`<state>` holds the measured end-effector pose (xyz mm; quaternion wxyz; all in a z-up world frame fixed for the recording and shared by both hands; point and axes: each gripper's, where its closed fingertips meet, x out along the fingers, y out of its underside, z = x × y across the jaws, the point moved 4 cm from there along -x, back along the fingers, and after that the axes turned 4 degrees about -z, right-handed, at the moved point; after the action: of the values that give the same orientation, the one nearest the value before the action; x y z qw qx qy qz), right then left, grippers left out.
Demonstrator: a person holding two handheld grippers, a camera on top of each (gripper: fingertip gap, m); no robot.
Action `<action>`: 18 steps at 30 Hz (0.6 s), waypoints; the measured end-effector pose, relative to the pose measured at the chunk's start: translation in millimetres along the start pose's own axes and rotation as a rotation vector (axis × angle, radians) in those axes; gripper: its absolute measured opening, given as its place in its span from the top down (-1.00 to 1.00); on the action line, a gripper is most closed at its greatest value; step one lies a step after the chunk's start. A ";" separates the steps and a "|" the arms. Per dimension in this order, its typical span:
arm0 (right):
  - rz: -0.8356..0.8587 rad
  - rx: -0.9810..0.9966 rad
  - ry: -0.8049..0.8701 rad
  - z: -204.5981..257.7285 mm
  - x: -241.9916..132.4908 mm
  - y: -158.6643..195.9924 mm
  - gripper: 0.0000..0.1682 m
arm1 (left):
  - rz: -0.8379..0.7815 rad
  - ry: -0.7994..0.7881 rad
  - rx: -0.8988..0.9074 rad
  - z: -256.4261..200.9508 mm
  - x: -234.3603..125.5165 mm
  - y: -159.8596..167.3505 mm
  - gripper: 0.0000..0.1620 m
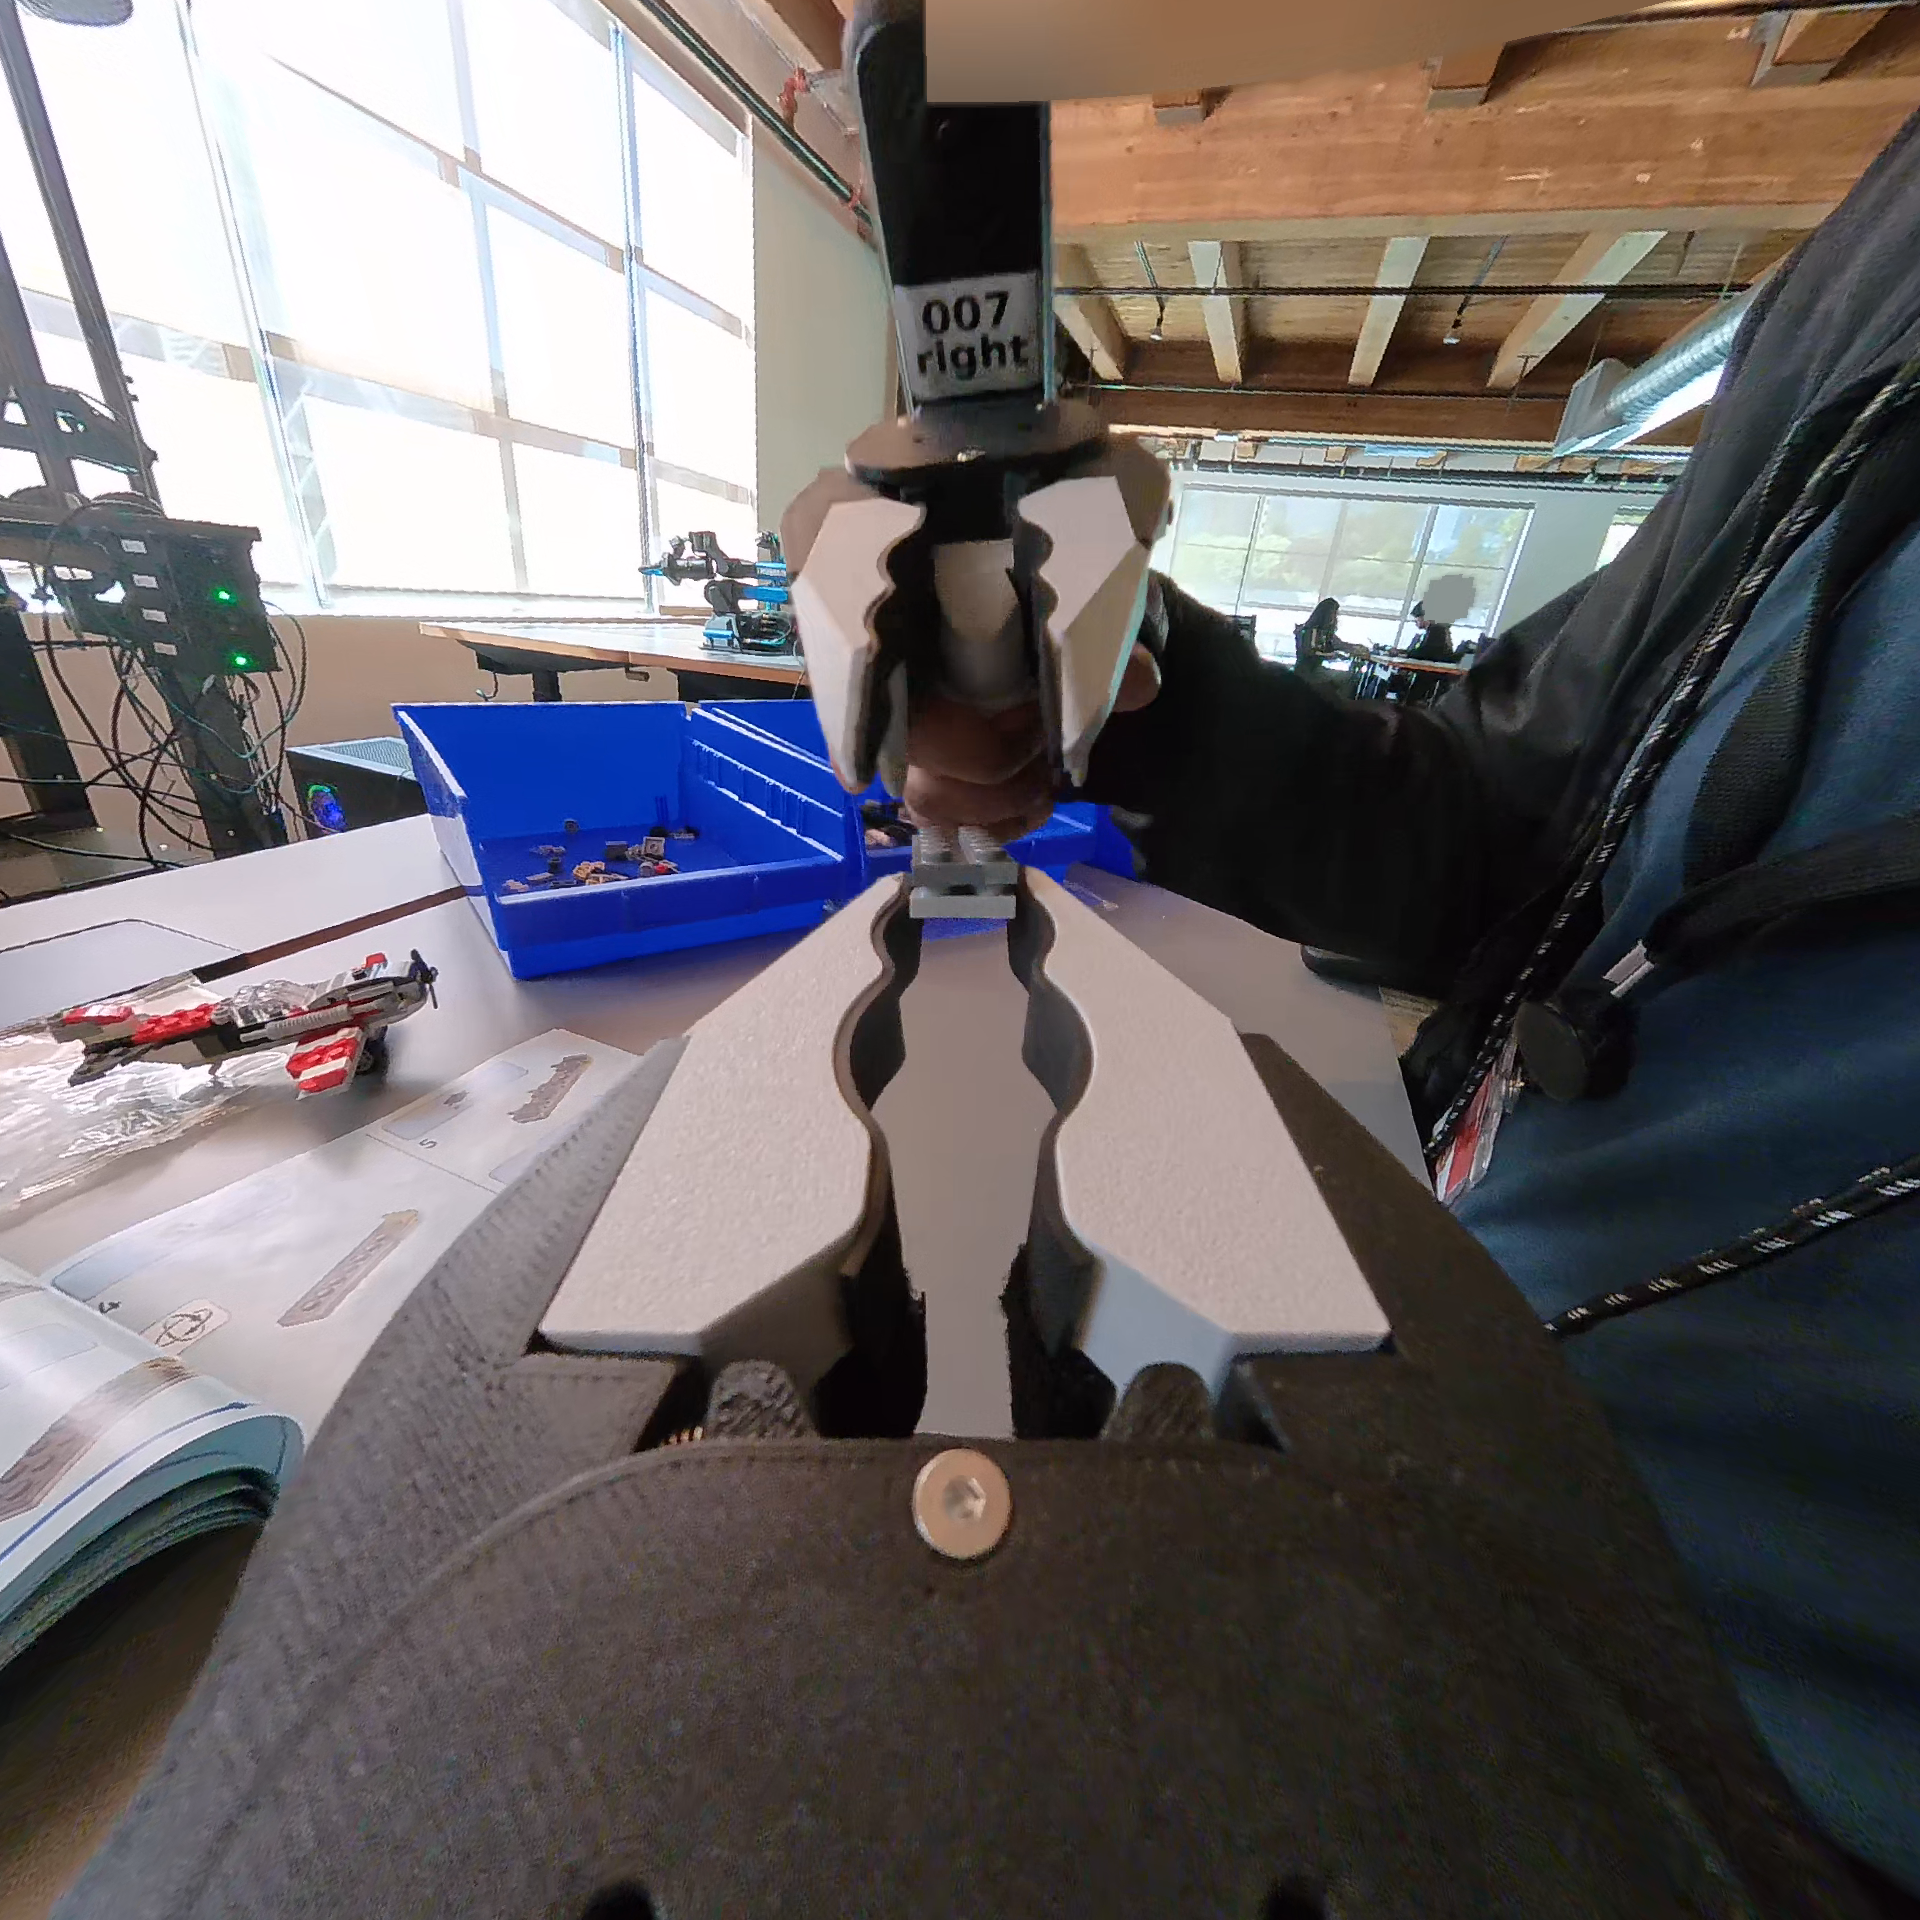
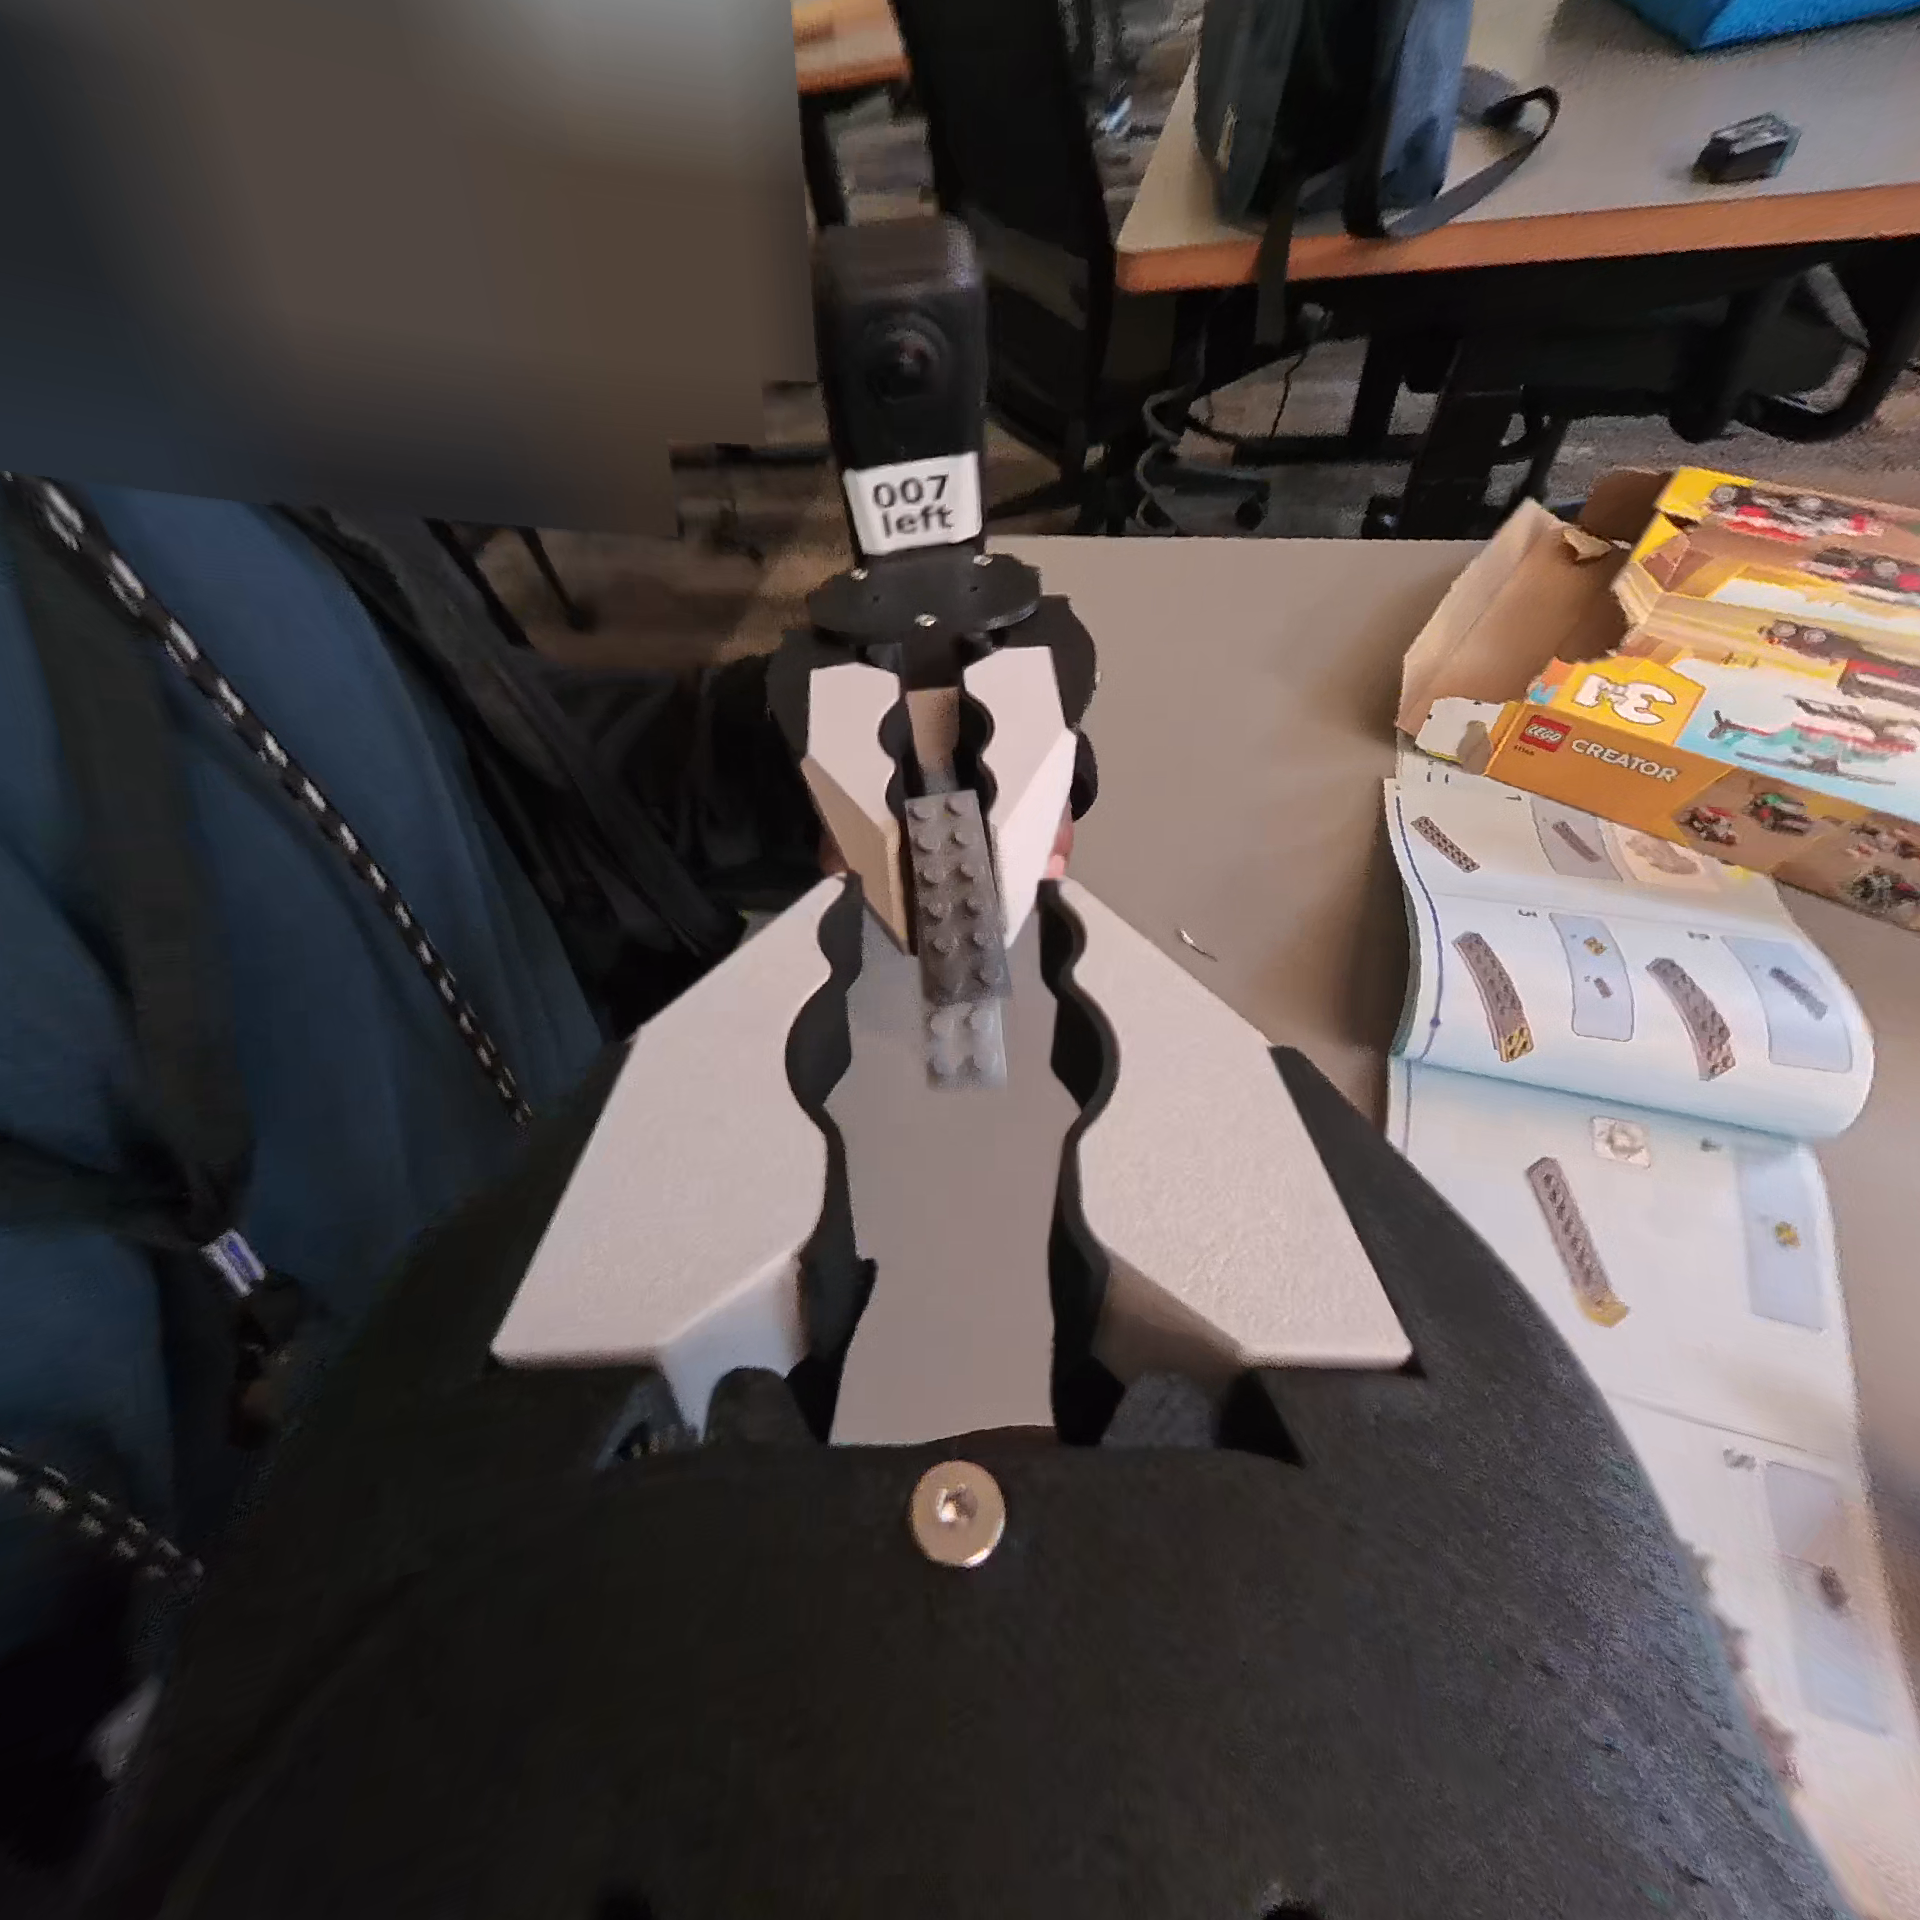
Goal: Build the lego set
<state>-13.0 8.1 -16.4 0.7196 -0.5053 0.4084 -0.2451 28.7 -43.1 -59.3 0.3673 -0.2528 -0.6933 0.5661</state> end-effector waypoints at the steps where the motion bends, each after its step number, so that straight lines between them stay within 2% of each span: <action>1: -0.032 0.049 0.011 -2.0 -3.9 0.3 0.53 | -0.007 0.000 0.003 -0.1 -0.6 -1.2 0.81; 5: -0.195 0.315 0.051 -10.5 -20.6 3.2 0.43 | -0.039 0.007 0.024 -2.3 -2.2 -6.6 0.81; 10: -0.386 0.670 -0.004 -8.7 -22.1 12.0 0.33 | -0.054 0.016 0.079 -6.9 -1.6 -9.7 0.81; 14: -0.434 0.882 -0.052 -4.7 -8.8 25.5 0.27 | -0.055 0.017 0.123 -10.0 -0.8 -10.5 0.81; 18: -0.446 0.960 -0.102 1.8 0.6 28.1 0.28 | -0.049 0.012 0.143 -10.4 -0.7 -10.1 0.81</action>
<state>-12.9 19.0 -42.4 0.8193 -0.2047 0.0973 -0.5267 38.1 -39.7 -48.7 0.4022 -0.2120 -0.6551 0.6034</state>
